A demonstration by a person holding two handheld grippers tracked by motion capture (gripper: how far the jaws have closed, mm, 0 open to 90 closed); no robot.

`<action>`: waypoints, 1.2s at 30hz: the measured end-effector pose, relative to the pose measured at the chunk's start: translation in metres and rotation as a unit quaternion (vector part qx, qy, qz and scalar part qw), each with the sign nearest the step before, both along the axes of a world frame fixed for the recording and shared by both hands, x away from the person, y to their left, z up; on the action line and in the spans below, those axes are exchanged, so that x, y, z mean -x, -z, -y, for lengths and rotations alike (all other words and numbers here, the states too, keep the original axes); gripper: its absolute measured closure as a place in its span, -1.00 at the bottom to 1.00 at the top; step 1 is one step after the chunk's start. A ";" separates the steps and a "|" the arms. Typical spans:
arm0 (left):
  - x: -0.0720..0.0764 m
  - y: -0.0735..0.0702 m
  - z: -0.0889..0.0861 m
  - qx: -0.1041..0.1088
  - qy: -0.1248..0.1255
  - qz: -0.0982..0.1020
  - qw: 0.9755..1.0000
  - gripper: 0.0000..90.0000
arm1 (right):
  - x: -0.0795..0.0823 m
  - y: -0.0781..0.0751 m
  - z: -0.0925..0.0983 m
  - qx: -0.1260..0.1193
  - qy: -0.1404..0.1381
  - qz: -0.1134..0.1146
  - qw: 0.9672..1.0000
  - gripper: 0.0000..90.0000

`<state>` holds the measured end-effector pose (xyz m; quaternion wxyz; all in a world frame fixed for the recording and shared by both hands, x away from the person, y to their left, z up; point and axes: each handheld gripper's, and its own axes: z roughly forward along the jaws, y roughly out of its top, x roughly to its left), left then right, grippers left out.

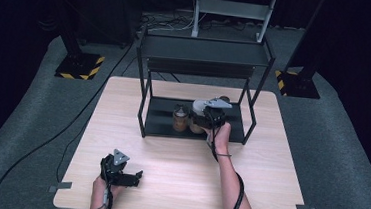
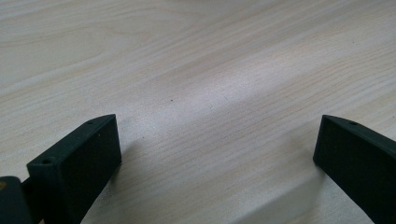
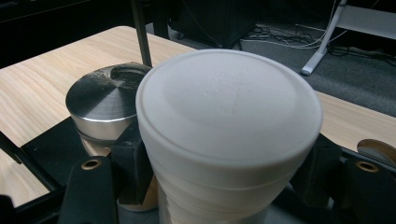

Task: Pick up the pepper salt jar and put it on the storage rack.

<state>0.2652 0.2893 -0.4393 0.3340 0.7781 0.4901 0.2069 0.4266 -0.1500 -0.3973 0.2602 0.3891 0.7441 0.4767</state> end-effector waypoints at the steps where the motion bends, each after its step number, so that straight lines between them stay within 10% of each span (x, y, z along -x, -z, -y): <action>1: 0.000 0.000 0.000 0.000 0.000 0.000 1.000 -0.99 | 0.000 0.000 0.000 -0.001 0.000 -0.001 1.000 -0.26; 9: 0.000 0.000 0.000 0.000 0.000 0.000 1.000 -0.99 | -0.002 -0.003 0.001 0.001 -0.002 -0.009 1.000 -0.27; 20: 0.000 0.000 0.000 0.000 0.000 0.000 1.000 -0.99 | 0.004 -0.018 0.012 0.017 -0.011 -0.045 0.999 -0.96; 36: 0.000 0.000 0.000 0.000 0.000 0.000 1.000 -0.99 | 0.095 0.000 0.065 0.060 0.018 -0.101 0.993 -1.00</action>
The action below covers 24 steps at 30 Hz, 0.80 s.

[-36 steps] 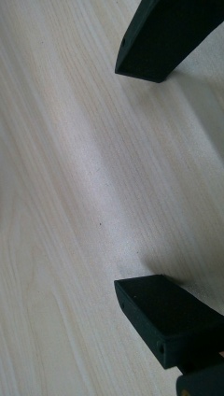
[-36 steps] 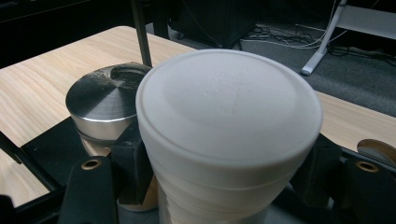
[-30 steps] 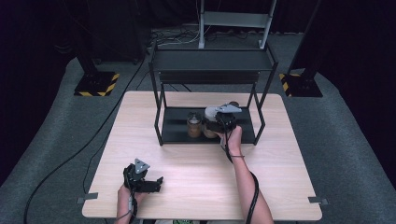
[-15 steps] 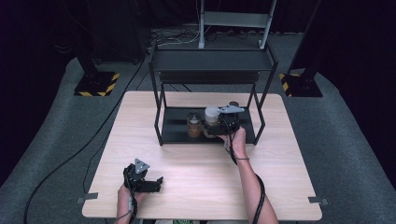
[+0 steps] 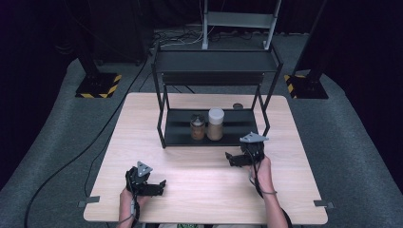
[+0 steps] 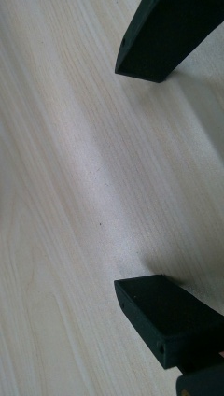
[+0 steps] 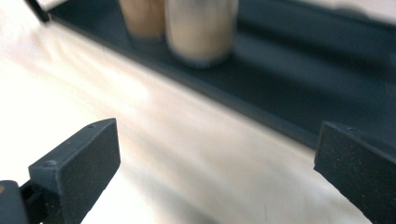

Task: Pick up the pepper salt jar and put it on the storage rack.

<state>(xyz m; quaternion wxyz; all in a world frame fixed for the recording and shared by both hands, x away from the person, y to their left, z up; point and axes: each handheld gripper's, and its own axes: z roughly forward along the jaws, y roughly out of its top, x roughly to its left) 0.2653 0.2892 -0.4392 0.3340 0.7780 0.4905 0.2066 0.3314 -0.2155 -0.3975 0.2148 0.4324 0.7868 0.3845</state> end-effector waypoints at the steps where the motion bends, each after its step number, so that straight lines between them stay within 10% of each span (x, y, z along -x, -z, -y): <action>1: 0.000 0.000 0.000 0.000 0.000 0.000 1.000 -0.99 | 0.008 0.003 0.004 0.000 0.005 0.000 1.000 -1.00; 12: 0.000 0.000 0.000 0.000 0.000 0.000 1.000 -0.99 | 0.090 0.025 0.033 -0.005 0.074 -0.026 0.997 -1.00; 24: 0.000 0.000 0.000 0.000 0.000 0.000 1.000 -0.99 | 0.113 0.039 0.043 -0.006 0.098 -0.037 0.995 -1.00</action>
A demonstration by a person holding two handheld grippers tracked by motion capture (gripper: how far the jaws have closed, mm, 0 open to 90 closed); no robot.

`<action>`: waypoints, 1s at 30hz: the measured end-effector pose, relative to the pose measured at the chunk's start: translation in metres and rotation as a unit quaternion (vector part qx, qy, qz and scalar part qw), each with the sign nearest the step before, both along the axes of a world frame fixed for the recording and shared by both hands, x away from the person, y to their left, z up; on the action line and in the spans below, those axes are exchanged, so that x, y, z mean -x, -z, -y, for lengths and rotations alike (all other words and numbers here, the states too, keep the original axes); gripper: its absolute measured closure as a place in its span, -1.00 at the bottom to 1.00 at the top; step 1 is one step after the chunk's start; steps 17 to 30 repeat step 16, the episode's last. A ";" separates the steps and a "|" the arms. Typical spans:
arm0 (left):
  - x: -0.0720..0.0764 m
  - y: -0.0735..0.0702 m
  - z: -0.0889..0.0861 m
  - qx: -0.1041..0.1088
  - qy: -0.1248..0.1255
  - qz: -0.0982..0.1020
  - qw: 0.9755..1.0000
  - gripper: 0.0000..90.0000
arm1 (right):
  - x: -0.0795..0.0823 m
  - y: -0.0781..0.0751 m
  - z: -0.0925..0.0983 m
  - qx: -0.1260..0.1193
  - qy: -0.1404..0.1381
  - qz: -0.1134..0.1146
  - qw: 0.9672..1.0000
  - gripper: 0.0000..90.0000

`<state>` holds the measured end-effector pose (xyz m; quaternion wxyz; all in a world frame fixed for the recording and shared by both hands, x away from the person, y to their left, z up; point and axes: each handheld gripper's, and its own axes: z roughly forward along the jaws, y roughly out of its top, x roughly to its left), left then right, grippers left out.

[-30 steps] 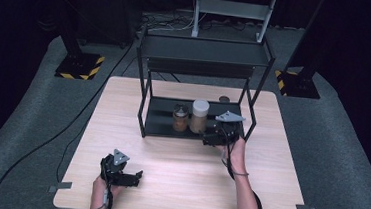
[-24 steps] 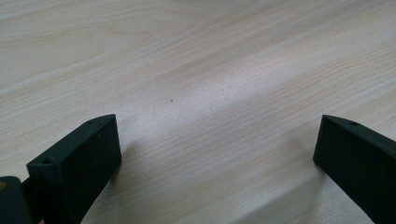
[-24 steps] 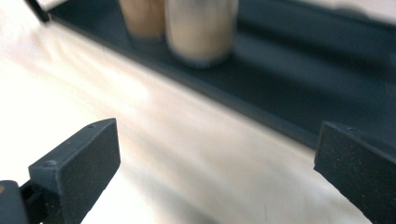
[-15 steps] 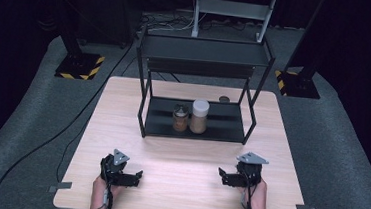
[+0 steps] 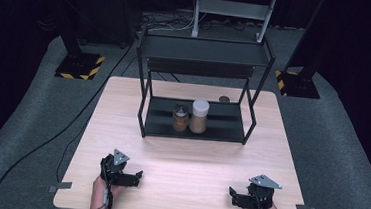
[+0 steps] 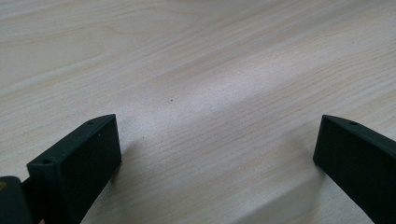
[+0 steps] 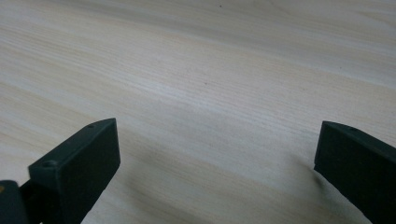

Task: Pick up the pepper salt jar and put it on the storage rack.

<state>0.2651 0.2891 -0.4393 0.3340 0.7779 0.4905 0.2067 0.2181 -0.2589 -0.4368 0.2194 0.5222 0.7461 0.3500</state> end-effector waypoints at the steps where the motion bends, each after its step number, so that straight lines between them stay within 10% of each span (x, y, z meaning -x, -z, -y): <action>1: 0.000 0.000 0.000 0.000 0.000 0.000 1.000 -0.99 | 0.000 0.000 0.000 0.001 0.001 -0.001 1.000 -1.00; 30: 0.000 0.000 0.000 -0.003 0.001 0.001 1.000 -0.99 | 0.002 0.003 0.003 -0.005 -0.002 0.000 1.000 -1.00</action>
